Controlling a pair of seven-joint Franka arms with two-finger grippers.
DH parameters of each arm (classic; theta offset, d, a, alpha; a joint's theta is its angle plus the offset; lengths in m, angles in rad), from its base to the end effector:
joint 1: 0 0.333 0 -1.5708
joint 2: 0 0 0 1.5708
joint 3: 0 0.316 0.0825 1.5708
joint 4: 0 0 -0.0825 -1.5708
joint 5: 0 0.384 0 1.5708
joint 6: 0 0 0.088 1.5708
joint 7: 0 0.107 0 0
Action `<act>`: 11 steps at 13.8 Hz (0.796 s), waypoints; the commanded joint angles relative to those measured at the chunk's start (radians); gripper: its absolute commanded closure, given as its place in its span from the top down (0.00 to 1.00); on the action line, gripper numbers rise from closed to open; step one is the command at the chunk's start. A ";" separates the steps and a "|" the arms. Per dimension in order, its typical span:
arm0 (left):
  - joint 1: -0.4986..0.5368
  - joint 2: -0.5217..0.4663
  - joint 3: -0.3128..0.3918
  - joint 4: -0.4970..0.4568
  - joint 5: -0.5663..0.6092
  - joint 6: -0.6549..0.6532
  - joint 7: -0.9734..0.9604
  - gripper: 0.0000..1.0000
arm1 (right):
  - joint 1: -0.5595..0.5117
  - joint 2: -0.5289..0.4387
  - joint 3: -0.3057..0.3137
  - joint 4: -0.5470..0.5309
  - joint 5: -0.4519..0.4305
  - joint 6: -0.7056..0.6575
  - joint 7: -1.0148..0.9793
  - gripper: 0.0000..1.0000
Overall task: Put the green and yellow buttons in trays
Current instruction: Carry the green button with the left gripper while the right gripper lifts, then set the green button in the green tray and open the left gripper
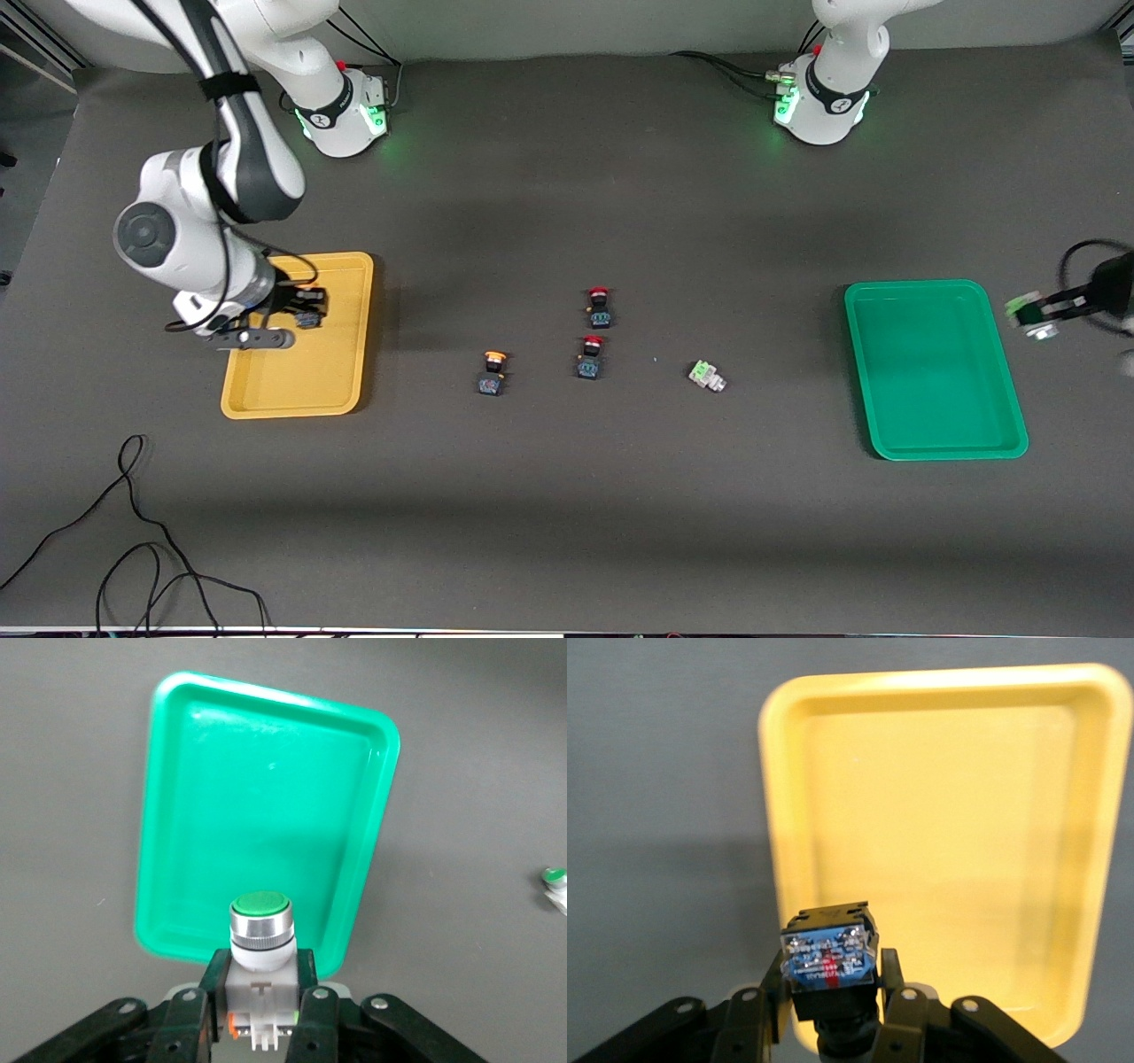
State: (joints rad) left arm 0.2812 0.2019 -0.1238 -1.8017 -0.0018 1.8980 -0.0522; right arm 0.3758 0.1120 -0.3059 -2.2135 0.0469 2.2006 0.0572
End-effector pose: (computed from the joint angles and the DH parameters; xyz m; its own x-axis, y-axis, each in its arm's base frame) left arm 0.5954 0.0982 0.4251 0.9725 0.2077 -0.1051 0.2109 -0.9773 0.0209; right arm 0.5262 0.0390 0.3204 0.9928 -0.0176 -0.1188 -0.0170 -0.9998 0.0061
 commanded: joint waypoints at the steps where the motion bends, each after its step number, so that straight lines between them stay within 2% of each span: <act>1: -0.033 0.055 -0.004 -0.212 0.029 0.282 0.005 0.14 | 0.006 0.082 -0.076 -0.006 0.005 0.083 -0.124 0.00; 5: -0.025 0.210 -0.004 -0.220 0.057 0.410 0.005 0.15 | -0.041 0.156 -0.102 -0.084 0.007 0.257 -0.220 0.00; 6: -0.028 0.227 -0.004 -0.220 0.057 0.421 0.005 0.22 | -0.049 0.172 -0.102 -0.097 0.011 0.290 -0.232 0.00; 8: -0.034 0.232 -0.002 -0.219 0.062 0.420 0.008 0.88 | -0.089 0.221 -0.102 -0.100 0.016 0.333 -0.266 0.00; 9: -0.036 0.225 -0.003 -0.202 0.072 0.400 0.006 1.00 | -0.124 0.236 -0.099 -0.106 0.028 0.362 -0.296 0.00; 11: -0.036 0.192 -0.005 -0.129 0.079 0.277 0.009 1.00 | -0.130 0.261 -0.098 -0.109 0.140 0.367 -0.382 0.00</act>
State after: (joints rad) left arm 0.2554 0.4422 -0.1334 -1.9930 0.0608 2.2932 -0.0520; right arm 0.2544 0.3551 -0.4066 -2.3186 0.0978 2.5460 -0.2349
